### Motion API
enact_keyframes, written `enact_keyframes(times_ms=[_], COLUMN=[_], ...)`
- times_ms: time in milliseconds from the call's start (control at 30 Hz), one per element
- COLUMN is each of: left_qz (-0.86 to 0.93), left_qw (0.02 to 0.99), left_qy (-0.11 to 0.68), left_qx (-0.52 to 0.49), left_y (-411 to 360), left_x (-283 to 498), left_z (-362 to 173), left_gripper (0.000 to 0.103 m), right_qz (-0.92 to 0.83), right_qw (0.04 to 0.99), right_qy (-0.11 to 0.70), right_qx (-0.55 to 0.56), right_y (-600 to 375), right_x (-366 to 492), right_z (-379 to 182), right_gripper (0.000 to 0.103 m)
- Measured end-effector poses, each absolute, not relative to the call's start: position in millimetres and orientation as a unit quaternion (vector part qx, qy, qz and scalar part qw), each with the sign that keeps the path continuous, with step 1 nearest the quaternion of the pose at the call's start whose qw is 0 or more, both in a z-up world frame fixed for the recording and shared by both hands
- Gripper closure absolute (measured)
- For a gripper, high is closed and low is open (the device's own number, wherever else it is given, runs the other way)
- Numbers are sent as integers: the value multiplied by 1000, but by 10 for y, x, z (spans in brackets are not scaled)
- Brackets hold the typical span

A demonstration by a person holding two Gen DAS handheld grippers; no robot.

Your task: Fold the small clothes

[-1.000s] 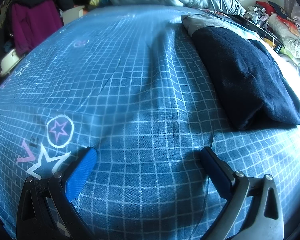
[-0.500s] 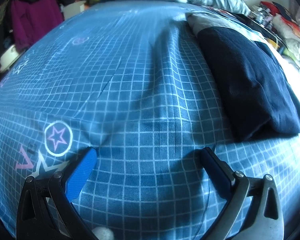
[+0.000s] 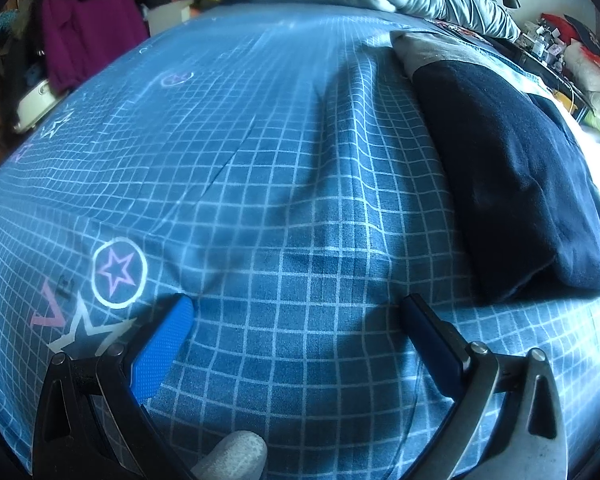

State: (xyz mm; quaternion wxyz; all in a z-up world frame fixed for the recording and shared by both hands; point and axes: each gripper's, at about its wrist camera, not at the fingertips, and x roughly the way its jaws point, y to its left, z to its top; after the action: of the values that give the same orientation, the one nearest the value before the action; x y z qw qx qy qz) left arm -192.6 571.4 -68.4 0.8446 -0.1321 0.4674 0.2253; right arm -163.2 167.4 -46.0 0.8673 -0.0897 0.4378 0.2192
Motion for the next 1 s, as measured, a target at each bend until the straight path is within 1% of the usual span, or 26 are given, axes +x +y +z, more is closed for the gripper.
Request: enact_keyframes(times_ms=[1000], left_qz=[226], left_qw=[845], left_qy=[466], left_qx=[-133], left_y=[5733], left_x=[-1915], left_z=[-697], left_gripper=[0], right_qz=[208], right_qw=[873], right_qy=[432], right_qx=[-91], right_y=[1701], right_x=[-1665], right_z=[-457], right_gripper=[0])
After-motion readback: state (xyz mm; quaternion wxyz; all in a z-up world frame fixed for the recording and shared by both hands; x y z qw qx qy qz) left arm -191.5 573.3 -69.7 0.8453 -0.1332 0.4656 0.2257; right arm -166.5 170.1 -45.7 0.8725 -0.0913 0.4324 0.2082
